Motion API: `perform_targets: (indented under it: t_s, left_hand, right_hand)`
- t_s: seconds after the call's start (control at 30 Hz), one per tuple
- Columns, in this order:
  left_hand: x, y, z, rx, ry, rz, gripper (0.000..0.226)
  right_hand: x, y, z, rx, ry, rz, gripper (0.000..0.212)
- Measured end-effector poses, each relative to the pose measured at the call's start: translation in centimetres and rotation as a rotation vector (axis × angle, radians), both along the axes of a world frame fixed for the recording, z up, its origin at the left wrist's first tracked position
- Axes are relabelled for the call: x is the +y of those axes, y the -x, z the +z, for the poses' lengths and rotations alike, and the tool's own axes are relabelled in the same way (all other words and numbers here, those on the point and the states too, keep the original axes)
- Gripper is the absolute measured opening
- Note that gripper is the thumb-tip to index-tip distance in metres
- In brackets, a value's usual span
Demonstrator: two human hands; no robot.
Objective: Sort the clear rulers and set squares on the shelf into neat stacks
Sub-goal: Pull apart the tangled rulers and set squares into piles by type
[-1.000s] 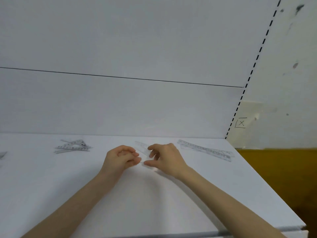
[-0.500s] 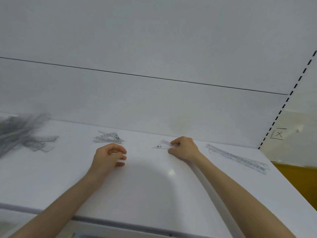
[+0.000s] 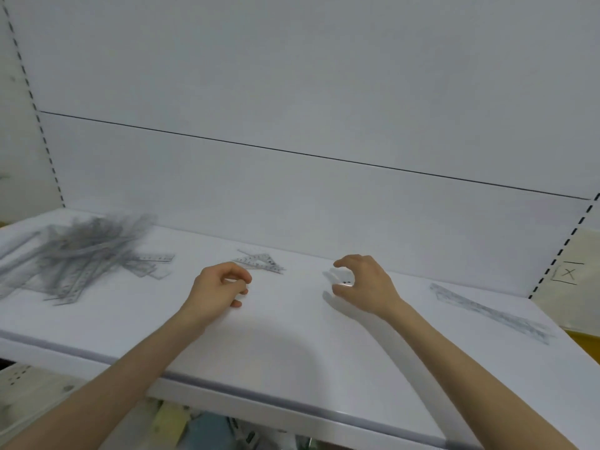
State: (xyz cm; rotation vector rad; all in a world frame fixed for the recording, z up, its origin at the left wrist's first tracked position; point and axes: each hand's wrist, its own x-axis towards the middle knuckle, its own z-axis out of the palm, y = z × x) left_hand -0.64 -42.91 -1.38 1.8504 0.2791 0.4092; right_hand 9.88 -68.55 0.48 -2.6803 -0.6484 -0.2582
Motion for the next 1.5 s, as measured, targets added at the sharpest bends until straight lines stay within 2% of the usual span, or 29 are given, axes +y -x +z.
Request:
perform_targets:
  t_s: [0.07, 0.17, 0.23, 0.37, 0.6, 0.83, 1.07, 1.27, 1.37, 1.5]
  left_hand:
    - [2.6, 1.2, 0.6, 0.001, -0.156, -0.021, 0.020]
    - [7.8, 3.7, 1.6, 0.008, -0.581, -0.117, 0.014]
    - [11.5, 5.2, 2.0, 0.008, -0.759, -0.142, 0.012]
    - [18.3, 9.0, 2.3, 0.048, -0.975, -0.122, 0.021]
    - [29.3, 14.7, 2.5, 0.107, -1.176, -0.033, 0.024]
    - [37.8, 16.2, 2.4, 0.226, -1.199, 0.094, 0.028]
    - [43.2, 13.9, 2.6, 0.250, -1.215, 0.133, 0.025]
    - [45.1, 10.3, 2.5, 0.192, -1.181, 0.078, 0.025]
    - [45.7, 8.7, 2.3, 0.175, -1.160, 0.013, 0.024]
    - [45.6, 6.1, 2.1, 0.119, -1.136, -0.089, 0.024]
  right_hand:
    - [2.4, 1.6, 0.5, -0.032, 0.038, 0.028, 0.048]
    - [7.1, 4.4, 1.2, -0.088, 0.065, 0.068, 0.045]
    - [10.6, 6.5, 1.6, -0.106, 0.061, 0.089, 0.042]
    - [18.1, 10.0, 1.9, -0.112, 0.032, 0.117, 0.040]
    - [29.6, 13.5, 2.1, -0.122, 0.051, 0.191, 0.038]
    - [37.3, 12.9, 1.5, -0.132, 0.095, 0.253, 0.037]
    - [42.4, 9.1, 0.9, -0.120, 0.117, 0.267, 0.033]
    - [45.0, 6.0, 1.6, -0.043, 0.196, 0.316, 0.048]
    - [45.6, 5.7, 2.1, -0.012, 0.233, 0.265, 0.053]
    - [45.3, 6.6, 1.8, 0.024, 0.219, 0.075, 0.051]
